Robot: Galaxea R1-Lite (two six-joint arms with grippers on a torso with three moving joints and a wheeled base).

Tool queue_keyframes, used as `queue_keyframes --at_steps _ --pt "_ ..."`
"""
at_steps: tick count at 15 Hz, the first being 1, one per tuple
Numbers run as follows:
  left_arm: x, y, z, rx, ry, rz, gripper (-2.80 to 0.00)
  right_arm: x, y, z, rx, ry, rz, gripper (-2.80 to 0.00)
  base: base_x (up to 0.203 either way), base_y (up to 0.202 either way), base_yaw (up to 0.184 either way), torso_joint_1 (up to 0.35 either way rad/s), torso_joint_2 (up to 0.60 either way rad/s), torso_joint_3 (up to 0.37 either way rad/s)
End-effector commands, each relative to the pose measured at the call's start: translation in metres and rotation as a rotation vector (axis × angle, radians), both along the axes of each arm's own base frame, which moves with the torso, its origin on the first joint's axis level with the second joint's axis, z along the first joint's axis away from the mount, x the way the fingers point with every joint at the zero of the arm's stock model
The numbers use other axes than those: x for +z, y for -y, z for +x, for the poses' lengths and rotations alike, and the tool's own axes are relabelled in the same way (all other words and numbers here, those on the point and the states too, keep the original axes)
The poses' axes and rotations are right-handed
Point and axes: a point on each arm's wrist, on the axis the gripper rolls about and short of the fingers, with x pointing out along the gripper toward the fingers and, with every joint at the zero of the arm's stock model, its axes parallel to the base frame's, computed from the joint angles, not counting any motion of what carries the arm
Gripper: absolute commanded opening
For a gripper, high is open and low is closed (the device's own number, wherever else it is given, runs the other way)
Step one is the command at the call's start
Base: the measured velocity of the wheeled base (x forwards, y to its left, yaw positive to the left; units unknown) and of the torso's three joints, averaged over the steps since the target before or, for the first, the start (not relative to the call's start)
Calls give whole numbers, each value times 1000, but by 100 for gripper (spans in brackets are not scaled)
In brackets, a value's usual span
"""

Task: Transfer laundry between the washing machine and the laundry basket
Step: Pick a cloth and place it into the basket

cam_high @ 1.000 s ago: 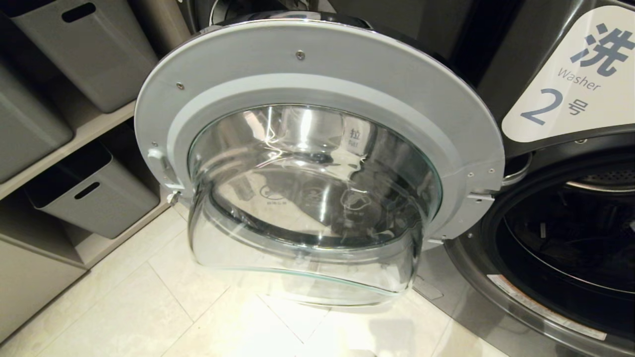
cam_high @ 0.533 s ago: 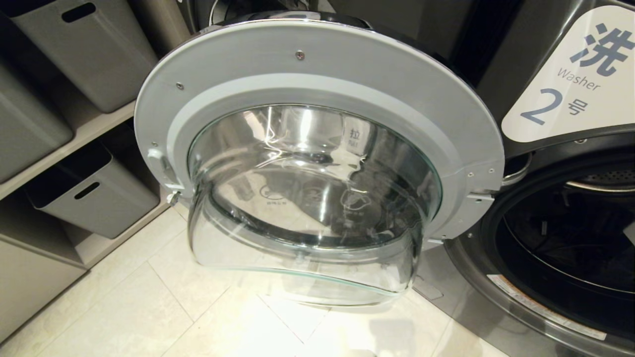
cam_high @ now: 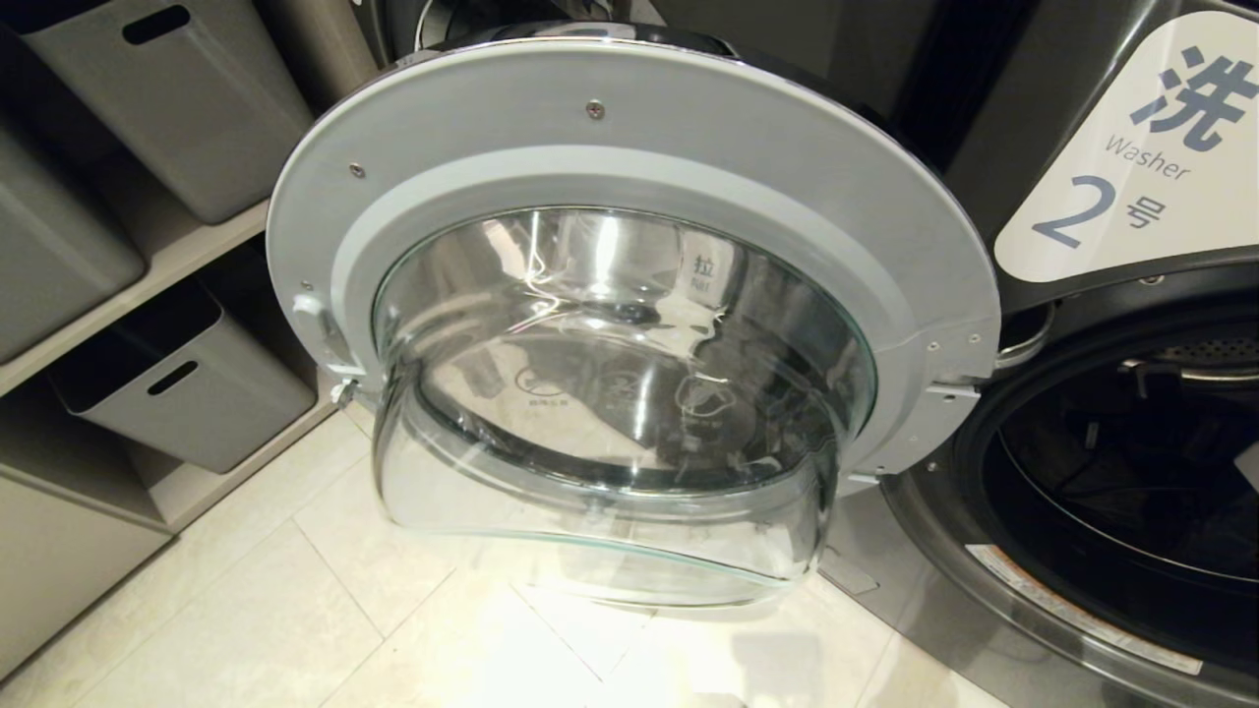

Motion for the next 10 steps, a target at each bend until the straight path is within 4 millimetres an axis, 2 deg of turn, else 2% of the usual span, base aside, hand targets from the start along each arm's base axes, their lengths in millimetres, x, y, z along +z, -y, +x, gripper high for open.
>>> queue_keyframes --at_steps 1,5,10 --pt "0 0 0 1 1 0 0 0 1 0 -1 6 -6 0 0 0 0 0 0 0" --pt "0 0 0 1 0 0 0 11 -1 -4 0 4 32 0 0 0 0 0 0 0" --pt "0 0 0 1 1 0 0 35 -6 -15 -6 -150 238 0 0 0 0 0 0 0"
